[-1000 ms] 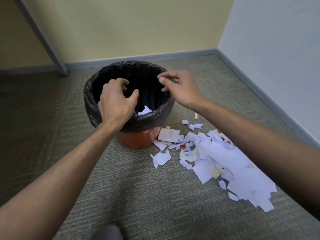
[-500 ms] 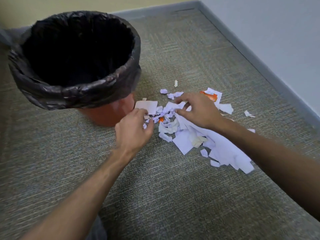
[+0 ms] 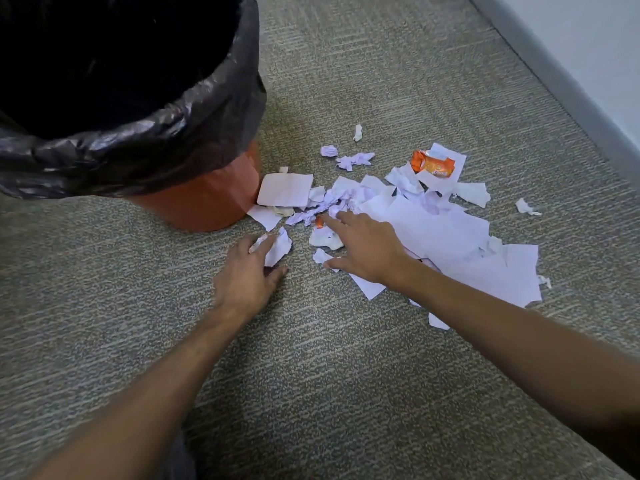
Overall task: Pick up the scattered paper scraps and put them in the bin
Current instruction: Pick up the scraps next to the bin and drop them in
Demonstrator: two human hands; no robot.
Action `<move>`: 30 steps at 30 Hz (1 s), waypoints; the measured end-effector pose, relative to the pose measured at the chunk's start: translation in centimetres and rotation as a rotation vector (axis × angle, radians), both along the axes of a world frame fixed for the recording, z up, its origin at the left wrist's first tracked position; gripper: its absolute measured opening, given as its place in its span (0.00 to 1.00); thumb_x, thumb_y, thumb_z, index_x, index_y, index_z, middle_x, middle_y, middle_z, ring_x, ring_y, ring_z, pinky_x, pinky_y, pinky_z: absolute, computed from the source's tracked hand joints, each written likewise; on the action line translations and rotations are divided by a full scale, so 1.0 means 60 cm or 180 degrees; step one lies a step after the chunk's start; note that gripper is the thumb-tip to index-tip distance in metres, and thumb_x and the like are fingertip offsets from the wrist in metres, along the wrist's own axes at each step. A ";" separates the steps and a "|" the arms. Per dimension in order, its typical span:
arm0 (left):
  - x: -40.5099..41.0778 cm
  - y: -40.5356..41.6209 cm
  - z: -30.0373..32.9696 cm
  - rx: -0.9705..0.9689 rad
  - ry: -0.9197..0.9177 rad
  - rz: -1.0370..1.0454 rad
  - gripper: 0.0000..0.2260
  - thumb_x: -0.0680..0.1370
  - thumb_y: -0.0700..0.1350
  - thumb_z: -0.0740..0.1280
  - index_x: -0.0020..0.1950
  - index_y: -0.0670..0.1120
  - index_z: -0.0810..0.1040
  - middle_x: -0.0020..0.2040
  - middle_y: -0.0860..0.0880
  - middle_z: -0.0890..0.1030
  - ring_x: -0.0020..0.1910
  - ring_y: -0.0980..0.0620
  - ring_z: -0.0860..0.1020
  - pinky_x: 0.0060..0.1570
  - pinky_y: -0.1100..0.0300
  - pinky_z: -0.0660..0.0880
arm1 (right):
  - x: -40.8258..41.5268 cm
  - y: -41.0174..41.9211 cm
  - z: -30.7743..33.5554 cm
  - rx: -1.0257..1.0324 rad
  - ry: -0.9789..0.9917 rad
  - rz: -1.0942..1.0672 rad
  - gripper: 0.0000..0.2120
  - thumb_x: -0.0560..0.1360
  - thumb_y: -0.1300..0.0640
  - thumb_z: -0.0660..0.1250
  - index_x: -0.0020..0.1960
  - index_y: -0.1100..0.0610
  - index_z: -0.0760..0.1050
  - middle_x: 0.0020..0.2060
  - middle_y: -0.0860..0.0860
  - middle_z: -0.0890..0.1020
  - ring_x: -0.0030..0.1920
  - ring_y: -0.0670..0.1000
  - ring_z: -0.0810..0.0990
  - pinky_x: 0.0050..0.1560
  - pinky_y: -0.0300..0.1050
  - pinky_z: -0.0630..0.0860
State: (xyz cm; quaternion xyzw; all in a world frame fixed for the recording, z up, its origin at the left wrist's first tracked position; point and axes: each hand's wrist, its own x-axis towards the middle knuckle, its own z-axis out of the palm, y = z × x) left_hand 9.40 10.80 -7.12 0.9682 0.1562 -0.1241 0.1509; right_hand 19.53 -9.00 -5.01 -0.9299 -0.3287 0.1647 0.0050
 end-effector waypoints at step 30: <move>0.040 -0.039 0.223 -0.0852 -0.2475 -0.0289 0.07 0.75 0.40 0.72 0.52 0.41 0.85 0.52 0.49 0.83 0.49 0.49 0.82 0.51 0.52 0.79 | 0.010 -0.025 0.236 0.2440 0.0275 -0.1095 0.14 0.68 0.46 0.77 0.50 0.47 0.79 0.46 0.43 0.82 0.44 0.46 0.81 0.52 0.54 0.78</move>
